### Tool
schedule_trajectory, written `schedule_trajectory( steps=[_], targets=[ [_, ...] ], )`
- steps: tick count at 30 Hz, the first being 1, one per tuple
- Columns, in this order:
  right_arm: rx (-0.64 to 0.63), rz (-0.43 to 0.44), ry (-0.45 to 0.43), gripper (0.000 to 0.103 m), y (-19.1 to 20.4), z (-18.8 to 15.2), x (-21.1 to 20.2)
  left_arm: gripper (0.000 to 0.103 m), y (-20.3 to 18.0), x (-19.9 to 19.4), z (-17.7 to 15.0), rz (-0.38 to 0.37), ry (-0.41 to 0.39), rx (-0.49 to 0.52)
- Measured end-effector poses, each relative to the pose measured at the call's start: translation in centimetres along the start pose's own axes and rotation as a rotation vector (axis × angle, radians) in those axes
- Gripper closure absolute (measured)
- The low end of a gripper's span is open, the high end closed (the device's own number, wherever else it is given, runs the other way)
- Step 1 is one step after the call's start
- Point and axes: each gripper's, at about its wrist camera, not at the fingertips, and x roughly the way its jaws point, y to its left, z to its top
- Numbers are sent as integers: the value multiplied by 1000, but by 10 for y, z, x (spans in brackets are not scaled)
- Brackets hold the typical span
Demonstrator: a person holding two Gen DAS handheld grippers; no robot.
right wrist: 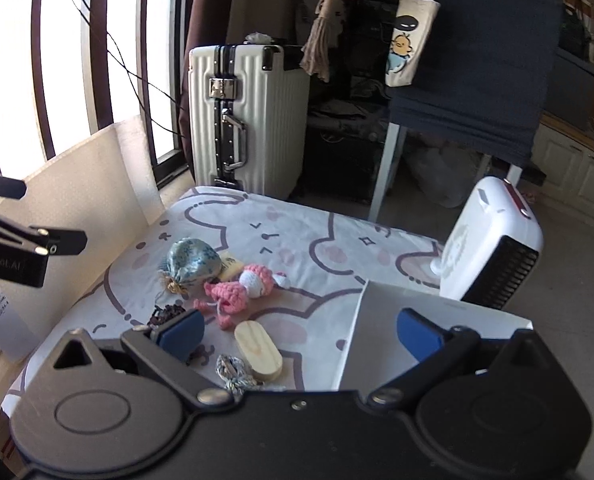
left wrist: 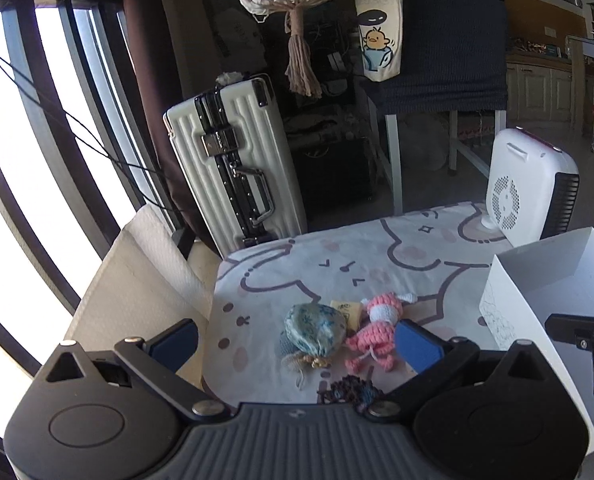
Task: Organize objects
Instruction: 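Grasp the dark crocheted pouch with the left tool while the right tool grasps the white yarn ball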
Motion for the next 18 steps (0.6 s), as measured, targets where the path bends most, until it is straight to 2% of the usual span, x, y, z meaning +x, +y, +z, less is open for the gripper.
schedule_trajectory(
  steps=[4,10,12,16,18],
  targets=[
    [8,40,42,0,9,4,25,0,6,33,3,-43,33,0],
    [2,137,217,0,28,-7,70,1,10,88,-12,-120,129,-29],
    [1,168,298,12,37,-15,87,3,10,103,-20,-146,167,-46],
    [5,168,458,17,53,-34,116,10,12,135,-33,-197,275,-112],
    [11,187,526,23,58,-44,127,11,11,149,-40,-210,323,-131]
  ],
)
